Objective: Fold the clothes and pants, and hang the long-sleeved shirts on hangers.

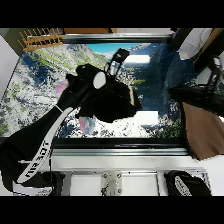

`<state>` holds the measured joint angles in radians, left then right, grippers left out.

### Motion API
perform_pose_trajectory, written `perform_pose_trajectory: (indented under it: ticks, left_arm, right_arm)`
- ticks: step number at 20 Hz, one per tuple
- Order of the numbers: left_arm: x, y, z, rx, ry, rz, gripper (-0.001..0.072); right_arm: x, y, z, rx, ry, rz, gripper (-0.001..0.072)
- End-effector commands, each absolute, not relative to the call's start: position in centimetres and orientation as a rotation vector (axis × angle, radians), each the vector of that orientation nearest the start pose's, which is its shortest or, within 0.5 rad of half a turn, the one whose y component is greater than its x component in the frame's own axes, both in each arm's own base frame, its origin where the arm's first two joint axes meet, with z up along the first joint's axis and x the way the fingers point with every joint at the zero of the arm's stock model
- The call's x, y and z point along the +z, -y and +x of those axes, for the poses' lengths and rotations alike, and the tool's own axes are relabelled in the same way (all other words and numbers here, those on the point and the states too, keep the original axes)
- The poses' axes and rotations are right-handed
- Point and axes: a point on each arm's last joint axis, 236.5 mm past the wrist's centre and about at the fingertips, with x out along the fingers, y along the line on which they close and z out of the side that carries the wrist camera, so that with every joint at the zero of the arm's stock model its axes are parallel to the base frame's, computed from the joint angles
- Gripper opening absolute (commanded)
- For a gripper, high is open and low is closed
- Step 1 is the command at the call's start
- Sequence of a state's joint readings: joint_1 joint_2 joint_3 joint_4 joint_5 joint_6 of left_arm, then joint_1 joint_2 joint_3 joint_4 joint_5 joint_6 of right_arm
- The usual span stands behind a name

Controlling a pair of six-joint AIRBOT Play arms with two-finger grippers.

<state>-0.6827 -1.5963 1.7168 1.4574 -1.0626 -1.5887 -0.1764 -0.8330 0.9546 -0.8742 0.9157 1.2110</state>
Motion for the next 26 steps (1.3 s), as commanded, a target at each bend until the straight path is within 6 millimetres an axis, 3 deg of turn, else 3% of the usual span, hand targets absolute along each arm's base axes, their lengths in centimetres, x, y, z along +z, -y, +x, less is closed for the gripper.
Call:
perform_pose_trajectory:
  ticks: [1,3,6,9,11,14,19,20,21,22,23,24,25,26]
  left_arm:
    - [9.0,38.3,37.9,-0.71,-0.969,0.163,0.0672]
    - [8.5,35.0,39.6,-0.601,-1.043,0.08,0.0668]
    - [6.6,27.7,41.7,-0.426,-1.125,-0.039,0.0668]
    - [3.1,20.1,40.3,-0.268,-1.221,-0.118,0.0668]
    - [0.8,17.2,37.9,-0.217,-1.295,-0.202,0.0669]
    - [-2.2,16.2,35.8,-0.218,-1.328,-0.305,0.067]
    - [-5.9,18.9,35.7,-0.267,-1.35,-0.463,0.067]
    - [-6.4,19.1,35.8,-0.263,-1.359,-0.483,0.0669]
    - [-7.0,19.2,35.7,-0.257,-1.373,-0.488,0.0668]
    - [-7.6,19.1,35.6,-0.251,-1.39,-0.486,0.0667]
    - [-8.0,19.1,35.4,-0.248,-1.403,-0.484,0.0665]
    - [-8.3,18.9,35.3,-0.244,-1.41,-0.474,0.0495]
    - [-8.3,18.8,35.4,-0.242,-1.408,-0.468,0.0148]
    - [-8.1,18.6,35.7,-0.24,-1.398,-0.473,0.0015]
  right_arm:
    - [18.1,-1.5,36.7,0.209,-0.585,0.352,0.0038]
    - [17.5,-0.8,36.1,0.197,-0.615,0.363,0.0038]
    - [16.3,-0.1,35.4,0.177,-0.666,0.328,0.0038]
    - [15.3,-0.2,35.2,0.183,-0.699,0.333,0.0038]
    - [14.0,-0.3,35.1,0.185,-0.727,0.349,0.0038]
    - [11.4,-0.4,35.1,0.186,-0.791,0.384,0.0043]
    - [6.0,-0.9,34.4,0.197,-0.944,0.449,0.0053]
    - [4.9,-1.1,34.0,0.203,-0.982,0.463,0.0191]
    - [3.7,-1.4,33.6,0.212,-1.028,0.48,0.0497]
    - [2.4,-1.7,33.2,0.219,-1.071,0.497,0.0699]
    - [1.0,-2.0,32.8,0.224,-1.116,0.51,0.0701]
    - [-0.5,-2.5,32.5,0.232,-1.162,0.524,0.0701]
    - [-2.0,-3.1,32.1,0.245,-1.208,0.534,0.0701]
    - [-3.5,-3.8,31.8,0.256,-1.253,0.541,0.0701]
